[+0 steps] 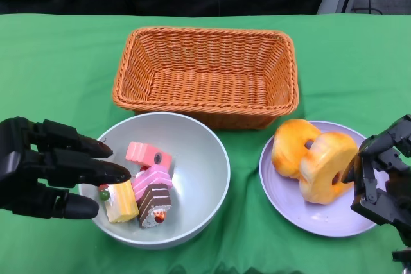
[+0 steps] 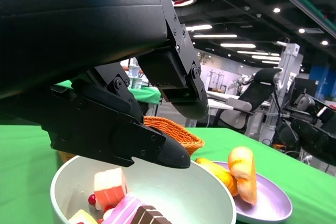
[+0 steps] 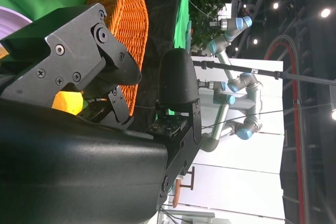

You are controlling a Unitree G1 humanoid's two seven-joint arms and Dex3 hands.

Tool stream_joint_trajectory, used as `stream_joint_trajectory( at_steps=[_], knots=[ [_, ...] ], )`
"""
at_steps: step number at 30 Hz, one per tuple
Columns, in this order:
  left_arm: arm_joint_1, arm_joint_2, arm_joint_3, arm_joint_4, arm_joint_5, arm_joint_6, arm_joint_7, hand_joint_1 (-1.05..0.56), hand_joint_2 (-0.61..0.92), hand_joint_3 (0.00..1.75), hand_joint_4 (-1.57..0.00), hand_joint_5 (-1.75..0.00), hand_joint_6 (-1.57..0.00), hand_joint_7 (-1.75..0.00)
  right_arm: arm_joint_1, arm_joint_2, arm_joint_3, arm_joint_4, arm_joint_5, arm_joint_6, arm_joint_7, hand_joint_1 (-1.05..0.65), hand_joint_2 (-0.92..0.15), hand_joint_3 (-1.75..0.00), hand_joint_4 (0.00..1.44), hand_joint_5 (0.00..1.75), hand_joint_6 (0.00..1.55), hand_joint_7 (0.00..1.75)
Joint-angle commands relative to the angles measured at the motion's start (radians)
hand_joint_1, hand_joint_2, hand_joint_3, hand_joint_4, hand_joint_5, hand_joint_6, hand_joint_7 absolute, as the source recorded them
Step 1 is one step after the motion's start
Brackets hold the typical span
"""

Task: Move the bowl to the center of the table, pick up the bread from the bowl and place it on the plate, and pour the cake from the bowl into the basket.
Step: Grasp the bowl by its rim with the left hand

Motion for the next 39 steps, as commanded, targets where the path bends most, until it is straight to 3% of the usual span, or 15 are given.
stream_joint_trajectory(
  at_steps=[1,10,23,32,39],
  knots=[
    [-0.001,0.076,-0.03,-0.018,0.089,-0.009,0.059,-0.54,0.92,0.11,-1.07,-0.16,-1.03,-0.06,0.005,0.007,-0.014,-0.003,0.012,-0.004,0.0,0.02,-0.58,-1.21,0.73,1.75,0.56,1.53],
    [-0.018,0.182,-0.07,-0.032,0.302,-0.009,0.264,-0.67,0.92,0.14,-1.0,-0.2,-1.03,-0.03,0.006,0.018,-0.017,0.003,0.006,-0.01,0.005,0.03,-0.6,-1.22,0.72,1.75,0.55,1.54],
    [-0.015,0.227,-0.029,-0.113,0.68,0.001,0.495,-0.69,0.92,0.2,-0.95,-0.25,-1.01,-0.01,0.01,0.034,-0.021,-0.003,-0.007,-0.006,-0.01,0.04,-0.59,-1.23,0.73,1.75,0.55,1.56],
    [-0.008,0.249,-0.132,-0.183,0.821,0.083,0.632,-0.68,0.92,0.16,-0.95,-0.26,-0.97,0.0,0.024,0.042,-0.017,-0.016,-0.009,-0.01,-0.012,0.05,-0.59,-1.24,0.71,1.75,0.56,1.55],
    [0.013,0.284,-0.277,-0.273,0.919,0.242,0.804,-0.64,0.91,0.04,-0.92,-0.23,-0.93,0.0,0.033,0.044,-0.017,-0.03,-0.024,-0.011,-0.023,0.05,-0.58,-1.23,0.71,1.75,0.56,1.54]
  ],
)
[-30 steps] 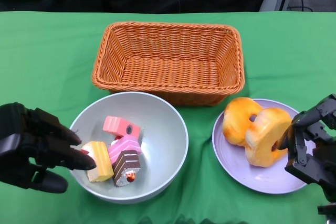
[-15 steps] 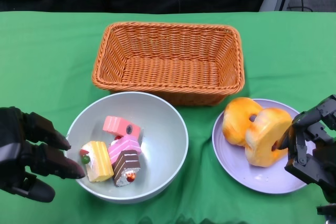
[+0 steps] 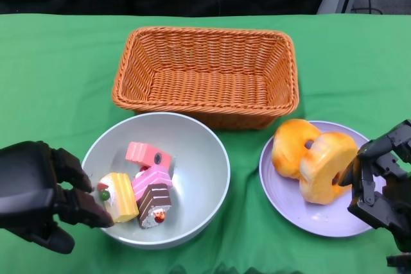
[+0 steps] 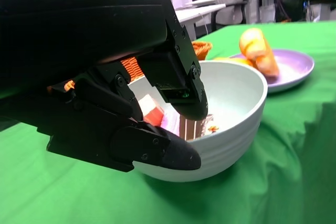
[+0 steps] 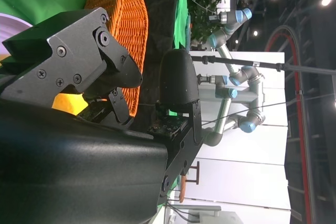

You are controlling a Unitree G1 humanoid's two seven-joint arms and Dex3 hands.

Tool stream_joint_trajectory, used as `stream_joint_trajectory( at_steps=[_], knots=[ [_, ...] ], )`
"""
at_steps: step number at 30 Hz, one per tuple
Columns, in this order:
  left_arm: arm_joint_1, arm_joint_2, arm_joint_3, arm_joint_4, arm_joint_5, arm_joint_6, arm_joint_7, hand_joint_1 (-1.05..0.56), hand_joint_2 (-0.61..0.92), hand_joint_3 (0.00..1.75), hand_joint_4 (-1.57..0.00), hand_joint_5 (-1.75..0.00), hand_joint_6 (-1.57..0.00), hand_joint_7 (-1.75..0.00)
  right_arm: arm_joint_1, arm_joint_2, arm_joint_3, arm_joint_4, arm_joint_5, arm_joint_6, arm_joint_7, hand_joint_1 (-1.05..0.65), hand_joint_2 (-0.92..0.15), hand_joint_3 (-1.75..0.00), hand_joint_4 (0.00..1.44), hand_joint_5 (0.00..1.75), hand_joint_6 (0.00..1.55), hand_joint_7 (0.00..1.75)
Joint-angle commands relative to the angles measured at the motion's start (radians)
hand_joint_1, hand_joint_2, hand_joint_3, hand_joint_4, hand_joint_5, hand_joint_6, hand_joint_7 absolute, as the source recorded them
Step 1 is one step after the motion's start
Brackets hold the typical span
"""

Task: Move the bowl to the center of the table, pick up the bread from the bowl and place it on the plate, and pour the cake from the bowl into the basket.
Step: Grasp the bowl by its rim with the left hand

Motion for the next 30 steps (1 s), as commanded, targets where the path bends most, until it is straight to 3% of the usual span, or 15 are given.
stream_joint_trajectory(
  at_steps=[1,9,17,30],
  knots=[
    [0.013,0.04,-0.068,-0.019,0.022,0.053,0.081,-0.64,0.92,0.03,-0.92,-0.22,-0.93,0.0,0.011,0.0,-0.008,-0.019,-0.004,-0.012,-0.007,0.05,-0.58,-1.23,0.71,1.75,0.56,1.54],
    [-0.003,0.076,-0.202,-0.024,0.001,0.14,0.15,-0.67,0.9,0.0,-0.9,-0.21,-0.9,0.0,0.018,0.013,-0.008,-0.031,-0.029,-0.012,-0.034,0.04,-0.56,-1.25,0.73,1.75,0.58,1.55],
    [-0.02,0.101,-0.279,-0.044,-0.082,0.194,0.036,-0.64,0.88,0.0,-0.91,-0.19,-0.9,-0.01,0.02,0.017,-0.007,-0.029,-0.034,-0.019,-0.047,0.04,-0.55,-1.27,0.73,1.75,0.58,1.54],
    [-0.017,0.097,-0.32,-0.082,-0.179,0.285,-0.107,-0.66,0.92,0.03,-0.92,-0.18,-0.89,0.0,0.027,0.033,-0.003,-0.036,-0.069,-0.033,-0.09,0.03,-0.51,-1.33,0.76,1.75,0.6,1.57]
  ],
)
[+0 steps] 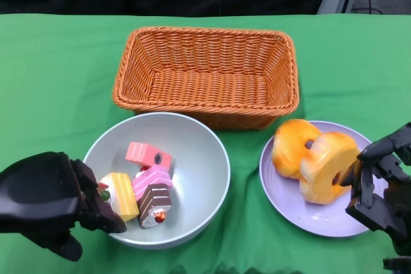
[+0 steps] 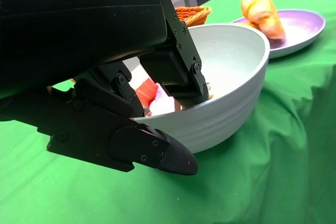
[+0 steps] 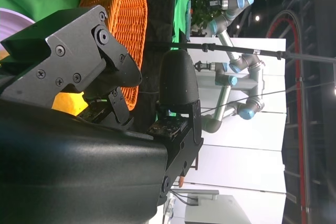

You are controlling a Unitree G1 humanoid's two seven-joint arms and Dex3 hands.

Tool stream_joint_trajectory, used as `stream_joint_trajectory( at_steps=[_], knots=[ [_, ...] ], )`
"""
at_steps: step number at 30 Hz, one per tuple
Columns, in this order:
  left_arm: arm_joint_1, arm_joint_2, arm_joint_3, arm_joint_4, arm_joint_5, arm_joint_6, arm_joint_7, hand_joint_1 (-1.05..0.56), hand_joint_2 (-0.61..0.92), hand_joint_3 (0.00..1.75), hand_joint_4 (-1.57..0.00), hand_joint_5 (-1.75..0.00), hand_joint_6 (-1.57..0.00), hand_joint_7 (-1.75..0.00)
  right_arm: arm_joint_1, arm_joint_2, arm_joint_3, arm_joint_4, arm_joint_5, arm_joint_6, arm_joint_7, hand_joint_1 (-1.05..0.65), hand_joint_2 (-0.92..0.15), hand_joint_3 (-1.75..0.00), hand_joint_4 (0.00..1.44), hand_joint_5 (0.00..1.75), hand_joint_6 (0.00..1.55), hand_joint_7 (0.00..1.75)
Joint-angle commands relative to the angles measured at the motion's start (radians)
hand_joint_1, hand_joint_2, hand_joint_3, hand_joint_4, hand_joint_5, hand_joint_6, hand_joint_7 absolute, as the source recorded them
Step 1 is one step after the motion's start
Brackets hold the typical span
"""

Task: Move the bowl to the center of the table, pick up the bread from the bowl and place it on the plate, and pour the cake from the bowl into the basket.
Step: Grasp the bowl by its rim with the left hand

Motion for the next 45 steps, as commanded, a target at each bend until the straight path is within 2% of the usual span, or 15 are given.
stream_joint_trajectory(
  at_steps=[1,9,20,26,40,45],
  knots=[
    [-0.005,0.011,-0.014,-0.003,-0.018,0.025,-0.037,-0.66,0.92,0.04,-0.92,-0.18,-0.88,0.0,0.005,0.001,-0.01,-0.013,-0.009,-0.017,-0.015,0.03,-0.5,-1.33,0.76,1.75,0.6,1.57],
    [-0.043,-0.032,-0.055,0.026,-0.038,0.066,-0.079,-0.62,0.92,0.04,-0.91,-0.16,-0.86,0.0,0.012,0.01,-0.008,-0.018,-0.02,-0.017,-0.042,0.03,-0.49,-1.35,0.76,1.75,0.61,1.57],
    [-0.094,-0.077,-0.113,0.092,-0.027,0.107,-0.079,-0.62,0.92,0.09,-0.85,-0.09,-0.81,0.0,0.016,0.019,-0.005,-0.021,-0.019,-0.017,-0.051,0.07,-0.48,-1.38,0.76,1.75,0.61,1.59],
    [-0.126,-0.095,-0.156,0.135,-0.026,0.135,-0.117,-0.63,0.92,0.12,-0.85,-0.07,-0.8,0.0,0.015,0.02,-0.005,-0.017,-0.02,-0.026,-0.05,0.05,-0.48,-1.37,0.76,1.75,0.6,1.58],
    [-0.154,-0.102,-0.206,0.179,-0.052,0.165,-0.191,-0.65,0.92,0.16,-0.95,-0.1,-0.86,-0.02,0.017,0.028,-0.005,-0.018,-0.028,-0.029,-0.063,0.04,-0.49,-1.35,0.78,1.75,0.61,1.59],
    [-0.152,-0.101,-0.209,0.17,-0.051,0.167,-0.186,-0.67,0.92,0.18,-0.94,-0.09,-0.85,-0.01,0.019,0.023,-0.004,-0.017,-0.033,-0.027,-0.063,0.04,-0.49,-1.36,0.77,1.75,0.6,1.61]
  ],
)
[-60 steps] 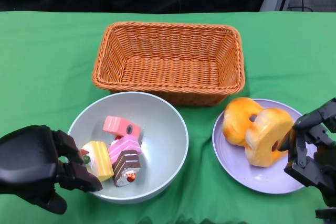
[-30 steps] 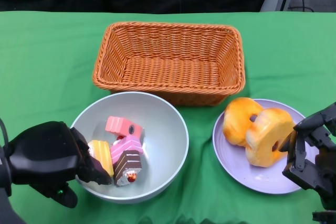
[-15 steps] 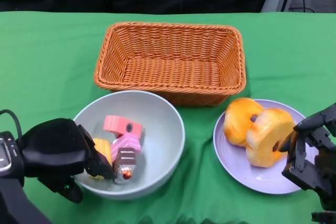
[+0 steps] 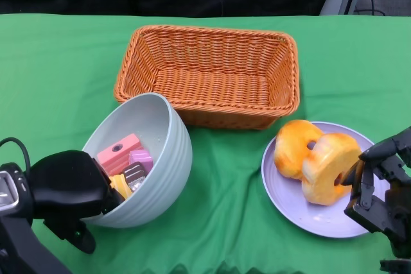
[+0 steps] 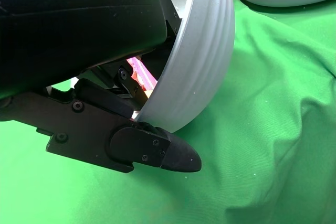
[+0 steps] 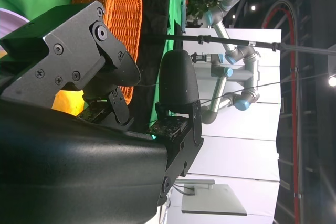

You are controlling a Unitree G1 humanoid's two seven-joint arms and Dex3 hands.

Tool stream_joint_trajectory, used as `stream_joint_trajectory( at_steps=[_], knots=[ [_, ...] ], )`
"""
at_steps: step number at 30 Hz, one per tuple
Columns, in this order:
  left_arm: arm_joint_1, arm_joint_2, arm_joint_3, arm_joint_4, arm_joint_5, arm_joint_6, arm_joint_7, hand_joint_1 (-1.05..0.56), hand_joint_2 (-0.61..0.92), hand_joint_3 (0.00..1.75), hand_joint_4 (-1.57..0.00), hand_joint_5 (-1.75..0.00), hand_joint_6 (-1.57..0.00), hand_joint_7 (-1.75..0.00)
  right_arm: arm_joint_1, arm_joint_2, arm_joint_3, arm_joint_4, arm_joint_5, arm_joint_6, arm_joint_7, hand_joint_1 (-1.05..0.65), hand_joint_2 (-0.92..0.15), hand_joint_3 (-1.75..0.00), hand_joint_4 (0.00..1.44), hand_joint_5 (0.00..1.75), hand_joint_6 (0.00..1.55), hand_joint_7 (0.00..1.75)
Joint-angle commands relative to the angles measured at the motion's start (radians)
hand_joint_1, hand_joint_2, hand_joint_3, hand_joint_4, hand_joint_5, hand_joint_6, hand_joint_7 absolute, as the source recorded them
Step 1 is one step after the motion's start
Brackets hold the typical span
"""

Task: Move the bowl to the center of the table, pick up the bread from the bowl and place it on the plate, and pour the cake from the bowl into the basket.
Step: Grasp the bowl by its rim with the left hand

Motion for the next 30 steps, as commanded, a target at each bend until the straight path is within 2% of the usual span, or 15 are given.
stream_joint_trajectory(
  at_steps=[1,9,19,30],
  knots=[
    [-0.004,0.002,-0.012,-0.001,0.003,0.001,-0.002,-0.67,0.92,0.18,-0.93,-0.08,-0.84,-0.01,0.004,-0.004,-0.008,-0.004,0.011,-0.007,-0.001,0.04,-0.49,-1.36,0.77,1.75,0.6,1.61],
    [0.002,0.013,-0.009,-0.046,0.052,0.006,0.089,-0.67,0.92,0.18,-0.88,-0.05,-0.82,0.0,-0.002,-0.006,-0.01,0.004,0.012,-0.003,0.001,0.05,-0.49,-1.37,0.78,1.75,0.6,1.61],
    [0.028,0.028,0.023,-0.144,0.044,0.016,0.105,-0.66,0.92,0.18,-0.8,0.0,-0.75,0.0,-0.004,-0.002,-0.01,0.004,-0.001,0.002,-0.011,0.06,-0.48,-1.37,0.78,1.75,0.61,1.61],
    [0.055,0.04,0.046,-0.215,0.023,0.034,0.063,-0.66,0.92,0.16,-0.77,0.0,-0.75,0.0,-0.007,-0.008,-0.009,0.012,0.009,0.005,-0.001,0.06,-0.48,-1.37,0.77,1.75,0.59,1.61]
  ],
)
